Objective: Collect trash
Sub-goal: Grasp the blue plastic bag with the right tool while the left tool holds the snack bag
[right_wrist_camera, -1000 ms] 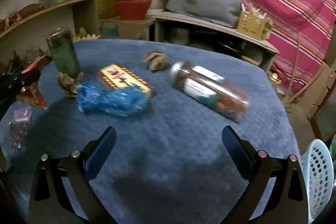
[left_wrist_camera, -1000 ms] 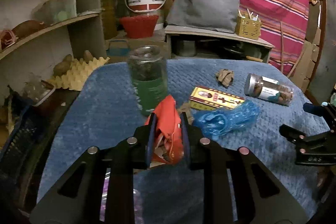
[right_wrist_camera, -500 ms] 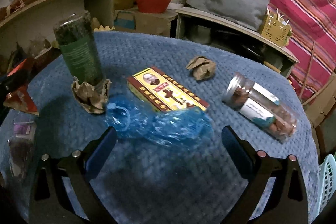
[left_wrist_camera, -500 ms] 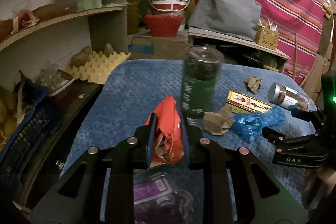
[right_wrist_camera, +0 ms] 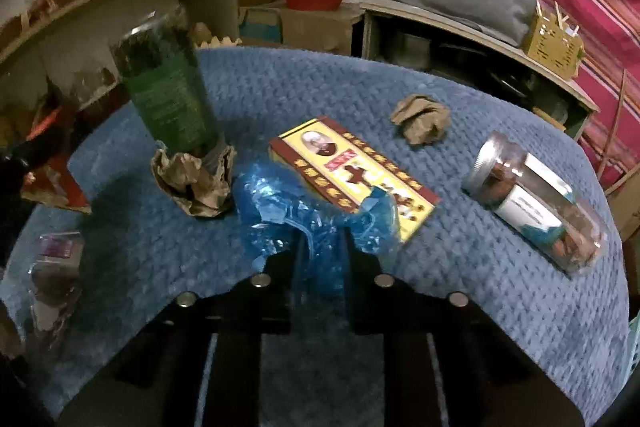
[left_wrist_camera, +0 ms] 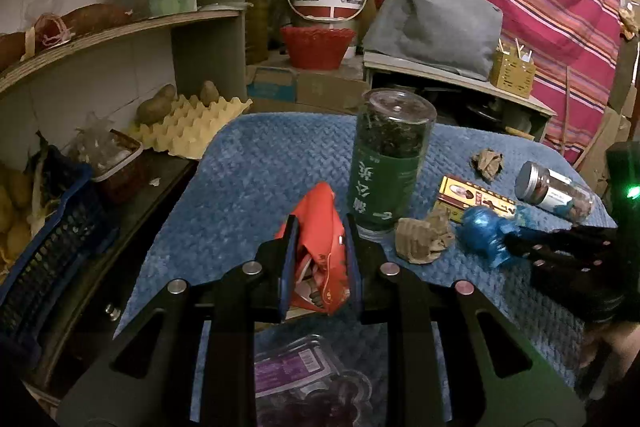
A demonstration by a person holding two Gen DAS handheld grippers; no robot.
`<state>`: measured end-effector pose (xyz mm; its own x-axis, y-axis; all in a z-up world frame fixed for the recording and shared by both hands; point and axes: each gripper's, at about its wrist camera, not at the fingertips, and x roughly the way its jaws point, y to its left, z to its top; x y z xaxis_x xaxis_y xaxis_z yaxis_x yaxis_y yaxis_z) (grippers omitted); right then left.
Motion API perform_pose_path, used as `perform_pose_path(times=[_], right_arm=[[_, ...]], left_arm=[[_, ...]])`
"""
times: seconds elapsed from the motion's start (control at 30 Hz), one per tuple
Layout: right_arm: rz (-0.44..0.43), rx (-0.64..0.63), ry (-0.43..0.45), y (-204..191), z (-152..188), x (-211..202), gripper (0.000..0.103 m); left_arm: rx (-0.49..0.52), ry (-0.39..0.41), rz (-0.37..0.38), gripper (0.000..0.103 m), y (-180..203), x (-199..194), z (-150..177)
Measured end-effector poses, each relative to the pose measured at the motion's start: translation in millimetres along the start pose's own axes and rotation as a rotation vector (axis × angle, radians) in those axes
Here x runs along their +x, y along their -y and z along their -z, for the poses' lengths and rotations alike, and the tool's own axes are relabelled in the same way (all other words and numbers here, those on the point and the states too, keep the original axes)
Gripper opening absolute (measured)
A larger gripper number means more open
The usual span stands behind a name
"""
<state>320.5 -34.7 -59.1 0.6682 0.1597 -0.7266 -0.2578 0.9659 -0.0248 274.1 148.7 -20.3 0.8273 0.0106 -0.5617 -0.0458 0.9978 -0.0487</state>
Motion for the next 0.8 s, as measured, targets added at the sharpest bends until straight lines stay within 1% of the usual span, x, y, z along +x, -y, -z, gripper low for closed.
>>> perform_pose_path(times=[0.23, 0.37, 0.5, 0.63, 0.8], right_arm=[[0.002, 0.036, 0.040, 38, 13, -33, 0.015], [0.031, 0.039, 0.057, 56, 26, -53, 0.015], [0.048, 0.068, 0.077, 76, 40, -70, 0.015], [0.081, 0.069, 0.124, 93, 49, -92, 0.015], [0.084, 0.080, 0.160, 117, 58, -121, 0.015]], left_arm=[[0.017, 0.001, 0.015, 0.021, 13, -2, 1], [0.033, 0.000, 0.015, 0.021, 22, -2, 3], [0.038, -0.005, 0.058, 0.021, 34, -5, 5], [0.069, 0.011, 0.081, 0.021, 54, -20, 8], [0.062, 0.037, 0.119, 0.021, 81, -46, 9]])
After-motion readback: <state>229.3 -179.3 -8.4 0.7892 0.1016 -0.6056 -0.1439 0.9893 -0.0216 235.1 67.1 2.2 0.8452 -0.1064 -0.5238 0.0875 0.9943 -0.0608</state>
